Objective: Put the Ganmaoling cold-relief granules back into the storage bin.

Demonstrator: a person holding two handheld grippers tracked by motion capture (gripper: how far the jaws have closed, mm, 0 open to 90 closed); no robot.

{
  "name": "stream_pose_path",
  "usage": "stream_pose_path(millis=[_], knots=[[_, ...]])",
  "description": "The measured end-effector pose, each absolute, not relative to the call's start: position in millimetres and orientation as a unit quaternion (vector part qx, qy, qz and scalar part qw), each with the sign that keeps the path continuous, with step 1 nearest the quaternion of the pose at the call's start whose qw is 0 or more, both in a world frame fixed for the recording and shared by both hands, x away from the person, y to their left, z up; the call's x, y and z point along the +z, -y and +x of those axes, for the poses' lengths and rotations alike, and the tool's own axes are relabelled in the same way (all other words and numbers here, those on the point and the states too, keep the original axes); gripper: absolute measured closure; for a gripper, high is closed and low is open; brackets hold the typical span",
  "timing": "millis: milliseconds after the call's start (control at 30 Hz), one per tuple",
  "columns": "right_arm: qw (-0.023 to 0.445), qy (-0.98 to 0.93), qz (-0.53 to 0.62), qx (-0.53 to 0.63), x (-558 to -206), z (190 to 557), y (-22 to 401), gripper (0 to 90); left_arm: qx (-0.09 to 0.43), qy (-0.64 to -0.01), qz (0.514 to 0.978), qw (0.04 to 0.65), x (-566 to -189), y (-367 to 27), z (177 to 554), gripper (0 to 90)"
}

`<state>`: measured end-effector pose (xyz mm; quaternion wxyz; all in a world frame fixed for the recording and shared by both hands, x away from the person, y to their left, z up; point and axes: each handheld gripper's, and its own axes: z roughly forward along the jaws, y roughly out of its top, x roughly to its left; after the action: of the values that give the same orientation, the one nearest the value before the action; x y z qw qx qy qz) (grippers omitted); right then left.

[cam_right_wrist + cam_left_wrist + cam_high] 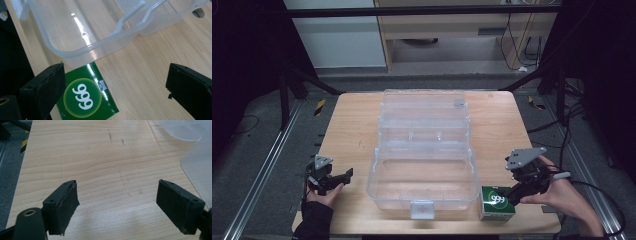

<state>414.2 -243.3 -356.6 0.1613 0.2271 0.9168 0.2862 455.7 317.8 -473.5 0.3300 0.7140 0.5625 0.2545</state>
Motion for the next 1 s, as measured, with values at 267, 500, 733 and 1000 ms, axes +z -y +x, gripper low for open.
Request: stream_pose_path(millis=[267,500,733,1000], knots=[[0.138,-0.932,0.209,0.262,-365,411,241,3.0,0.254,-0.562,0.714,0.330,-474,-318,456,16.8],[0.119,-0.943,0.196,0.242,-374,408,239,2.5,0.255,-0.562,0.714,0.330,-474,-318,456,16.8],[0.104,-0.952,0.183,0.221,-382,404,236,2.0,0.255,-0.562,0.714,0.330,-473,-318,456,16.8],[0.098,-0.958,0.174,0.207,-391,403,233,1.7,0.255,-0.562,0.715,0.330,-473,-318,456,16.8]])
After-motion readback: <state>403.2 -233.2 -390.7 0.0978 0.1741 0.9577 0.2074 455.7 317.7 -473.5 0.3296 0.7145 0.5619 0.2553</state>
